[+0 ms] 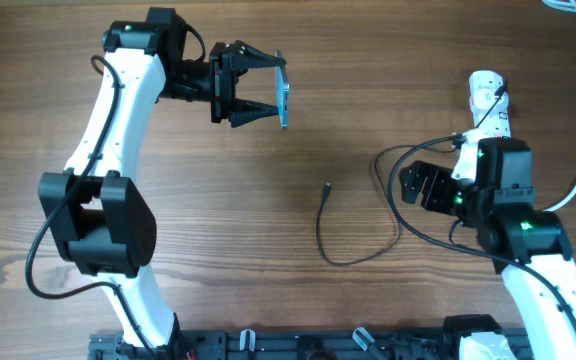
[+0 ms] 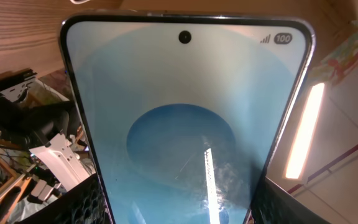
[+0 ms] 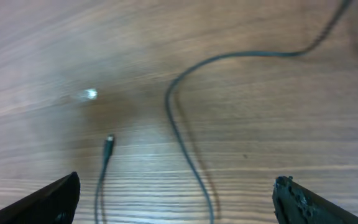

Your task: Plug charger to phone and switch on socket

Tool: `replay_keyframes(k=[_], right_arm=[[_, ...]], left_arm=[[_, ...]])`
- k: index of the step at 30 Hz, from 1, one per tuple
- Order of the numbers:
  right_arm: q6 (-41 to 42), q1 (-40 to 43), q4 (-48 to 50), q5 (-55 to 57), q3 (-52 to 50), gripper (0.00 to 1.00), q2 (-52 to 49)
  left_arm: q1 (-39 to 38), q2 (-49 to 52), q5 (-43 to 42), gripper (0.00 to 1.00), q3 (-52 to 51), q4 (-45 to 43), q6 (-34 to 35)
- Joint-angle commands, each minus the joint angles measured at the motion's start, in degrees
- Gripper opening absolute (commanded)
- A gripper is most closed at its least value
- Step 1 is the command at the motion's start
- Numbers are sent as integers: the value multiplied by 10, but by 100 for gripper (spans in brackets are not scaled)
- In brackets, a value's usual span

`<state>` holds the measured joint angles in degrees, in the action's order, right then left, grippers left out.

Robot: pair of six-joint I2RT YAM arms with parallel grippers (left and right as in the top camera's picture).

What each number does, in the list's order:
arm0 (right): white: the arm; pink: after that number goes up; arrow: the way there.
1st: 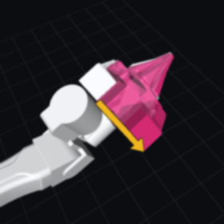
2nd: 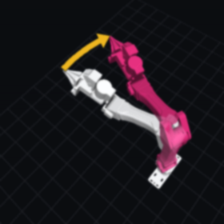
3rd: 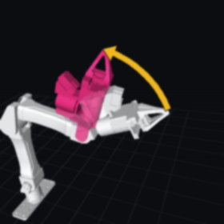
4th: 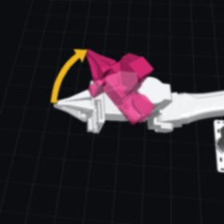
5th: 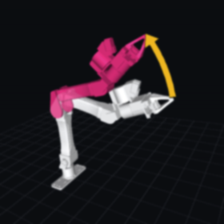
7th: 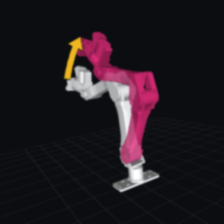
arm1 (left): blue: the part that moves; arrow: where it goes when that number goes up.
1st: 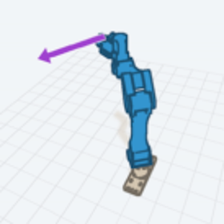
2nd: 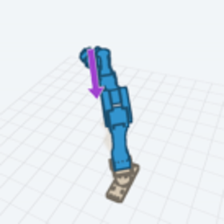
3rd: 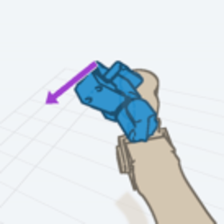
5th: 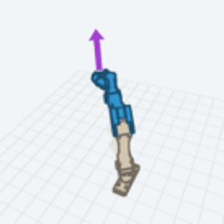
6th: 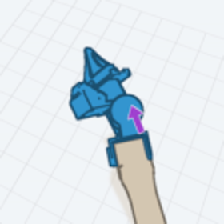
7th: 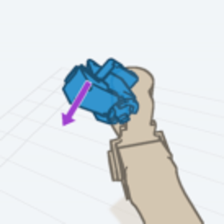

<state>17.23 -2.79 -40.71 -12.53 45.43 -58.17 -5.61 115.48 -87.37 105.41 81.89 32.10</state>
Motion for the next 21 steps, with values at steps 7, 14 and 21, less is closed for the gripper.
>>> replay_keyframes(k=[7,14,21], right_arm=[[-53,2,-14,-77,64,100,7],[-82,1,-20,-154,71,100,7],[-81,-32,-77,-165,166,96,6]], left_arm=[[1,-24,-30,63,15,1,3],[1,-24,-30,63,15,0,3],[1,-24,-30,63,15,0,3]])
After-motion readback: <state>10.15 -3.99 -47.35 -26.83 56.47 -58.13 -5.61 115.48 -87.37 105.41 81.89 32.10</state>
